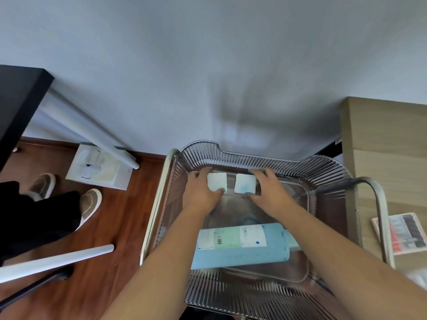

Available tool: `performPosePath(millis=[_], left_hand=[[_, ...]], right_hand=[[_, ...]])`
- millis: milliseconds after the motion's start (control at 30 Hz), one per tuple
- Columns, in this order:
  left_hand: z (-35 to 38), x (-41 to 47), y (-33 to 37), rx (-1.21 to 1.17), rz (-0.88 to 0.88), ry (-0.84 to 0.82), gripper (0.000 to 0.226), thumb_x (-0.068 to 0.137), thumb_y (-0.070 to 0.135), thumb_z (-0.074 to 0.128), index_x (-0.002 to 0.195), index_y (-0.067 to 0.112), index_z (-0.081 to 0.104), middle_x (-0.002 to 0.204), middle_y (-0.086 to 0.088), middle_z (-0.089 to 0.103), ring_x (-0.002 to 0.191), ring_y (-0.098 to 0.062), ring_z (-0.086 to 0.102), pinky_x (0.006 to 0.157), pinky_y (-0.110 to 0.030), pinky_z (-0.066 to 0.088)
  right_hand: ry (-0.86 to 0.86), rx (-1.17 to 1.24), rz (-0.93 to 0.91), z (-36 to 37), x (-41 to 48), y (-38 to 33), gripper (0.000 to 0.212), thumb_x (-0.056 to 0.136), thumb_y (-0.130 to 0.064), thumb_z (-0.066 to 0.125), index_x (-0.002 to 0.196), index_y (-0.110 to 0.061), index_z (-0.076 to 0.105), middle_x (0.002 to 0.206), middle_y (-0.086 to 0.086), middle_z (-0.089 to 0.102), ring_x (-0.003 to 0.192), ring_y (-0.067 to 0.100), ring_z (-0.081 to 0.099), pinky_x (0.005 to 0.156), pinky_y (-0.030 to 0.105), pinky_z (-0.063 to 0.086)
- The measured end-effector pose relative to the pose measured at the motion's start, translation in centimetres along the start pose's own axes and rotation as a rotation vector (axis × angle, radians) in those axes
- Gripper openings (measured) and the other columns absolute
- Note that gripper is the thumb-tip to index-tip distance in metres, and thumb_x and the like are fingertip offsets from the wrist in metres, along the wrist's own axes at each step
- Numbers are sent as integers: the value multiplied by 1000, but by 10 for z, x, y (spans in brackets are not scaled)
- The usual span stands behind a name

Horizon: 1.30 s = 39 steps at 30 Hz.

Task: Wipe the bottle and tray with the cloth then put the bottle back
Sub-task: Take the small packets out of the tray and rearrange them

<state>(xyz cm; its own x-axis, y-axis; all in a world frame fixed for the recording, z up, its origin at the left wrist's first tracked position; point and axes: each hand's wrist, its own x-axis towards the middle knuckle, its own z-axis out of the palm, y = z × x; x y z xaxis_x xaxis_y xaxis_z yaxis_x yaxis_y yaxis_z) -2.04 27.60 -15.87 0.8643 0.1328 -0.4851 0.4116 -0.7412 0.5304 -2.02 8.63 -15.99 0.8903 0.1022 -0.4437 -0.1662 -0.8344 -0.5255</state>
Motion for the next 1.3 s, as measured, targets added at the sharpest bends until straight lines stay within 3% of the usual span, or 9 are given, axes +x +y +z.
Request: performPosePath(millis=[167, 400, 733, 900, 1167, 1300], left_hand=[[2, -3, -6, 38, 43, 0, 71, 75, 11, 75, 135, 32, 44, 139, 1, 37, 116, -21, 52, 99, -41, 49], [3, 6, -3, 102, 140, 61, 62, 78, 1, 64, 134, 22, 49, 131, -3, 47, 112, -24, 54, 96, -40, 48], [3, 10, -4, 125, 136, 76, 68, 78, 8, 67, 138, 26, 42, 133, -6, 43, 117, -27, 50, 93, -44, 50], [7, 12, -4, 184, 139, 92, 62, 81, 13, 66, 137, 27, 44, 130, -6, 45, 112, -28, 52, 89, -45, 51], [10, 18, -8, 164, 110, 162, 56, 91, 10, 49, 141, 32, 38, 136, -4, 44, 120, -25, 45, 95, -43, 46], [11, 18, -10, 152, 114, 200, 55, 91, 13, 50, 140, 34, 38, 138, 0, 45, 119, -23, 46, 95, -40, 45]], right_hand=[[-18, -38, -24, -1, 1, 2, 77, 75, -16, 77, 141, -23, 39, 137, 0, 36, 122, 20, 47, 105, 35, 43], [14, -29, -67, 9, 10, -7, 68, 77, -11, 72, 138, -18, 43, 134, 4, 39, 118, 24, 50, 103, 36, 44], [74, 50, -132, 24, 15, -21, 76, 72, -15, 77, 139, -17, 41, 134, 6, 39, 118, 22, 48, 101, 29, 41], [106, 30, -123, 29, 15, -19, 70, 71, -13, 79, 133, -18, 47, 129, 3, 41, 111, 21, 52, 98, 31, 47], [197, 86, -103, 37, 21, -31, 65, 71, -8, 78, 131, -12, 51, 131, 7, 44, 113, 25, 54, 100, 33, 46], [211, 140, -84, 37, 22, -33, 65, 69, -5, 80, 128, -12, 55, 128, 7, 48, 111, 25, 56, 100, 35, 46]])
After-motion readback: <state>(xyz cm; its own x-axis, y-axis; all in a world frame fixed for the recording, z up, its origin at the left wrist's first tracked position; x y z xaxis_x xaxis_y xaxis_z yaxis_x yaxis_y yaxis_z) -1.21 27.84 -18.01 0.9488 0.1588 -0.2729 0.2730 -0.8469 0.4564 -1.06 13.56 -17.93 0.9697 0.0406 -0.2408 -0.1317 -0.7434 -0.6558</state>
